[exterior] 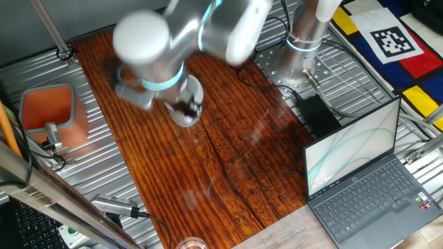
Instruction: Put the garbage in the trash can
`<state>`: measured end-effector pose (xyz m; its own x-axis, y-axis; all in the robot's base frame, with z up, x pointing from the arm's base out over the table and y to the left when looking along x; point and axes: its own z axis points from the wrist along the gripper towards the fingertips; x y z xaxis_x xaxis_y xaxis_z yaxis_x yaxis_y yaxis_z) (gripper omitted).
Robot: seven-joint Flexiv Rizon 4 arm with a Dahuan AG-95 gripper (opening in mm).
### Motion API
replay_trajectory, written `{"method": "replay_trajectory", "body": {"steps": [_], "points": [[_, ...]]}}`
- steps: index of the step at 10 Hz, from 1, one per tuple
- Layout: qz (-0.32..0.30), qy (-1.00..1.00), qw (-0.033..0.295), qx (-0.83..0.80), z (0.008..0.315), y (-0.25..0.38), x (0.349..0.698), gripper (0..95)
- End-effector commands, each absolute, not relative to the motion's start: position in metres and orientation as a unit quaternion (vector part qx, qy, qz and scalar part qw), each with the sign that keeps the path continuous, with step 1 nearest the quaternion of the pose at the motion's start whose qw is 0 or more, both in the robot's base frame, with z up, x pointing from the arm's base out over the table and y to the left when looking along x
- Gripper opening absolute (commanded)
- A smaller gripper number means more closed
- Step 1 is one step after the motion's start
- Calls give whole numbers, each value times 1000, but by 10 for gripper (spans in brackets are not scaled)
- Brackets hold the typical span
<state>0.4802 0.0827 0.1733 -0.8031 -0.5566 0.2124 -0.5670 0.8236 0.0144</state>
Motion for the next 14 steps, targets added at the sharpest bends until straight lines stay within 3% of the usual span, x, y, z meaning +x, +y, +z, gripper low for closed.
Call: {"method": "replay_trajectory", "body": {"steps": [1,14], "points": [[22,-939,112,324,185,62,477,0],[14,-931,111,347,192,51,475,0]]}}
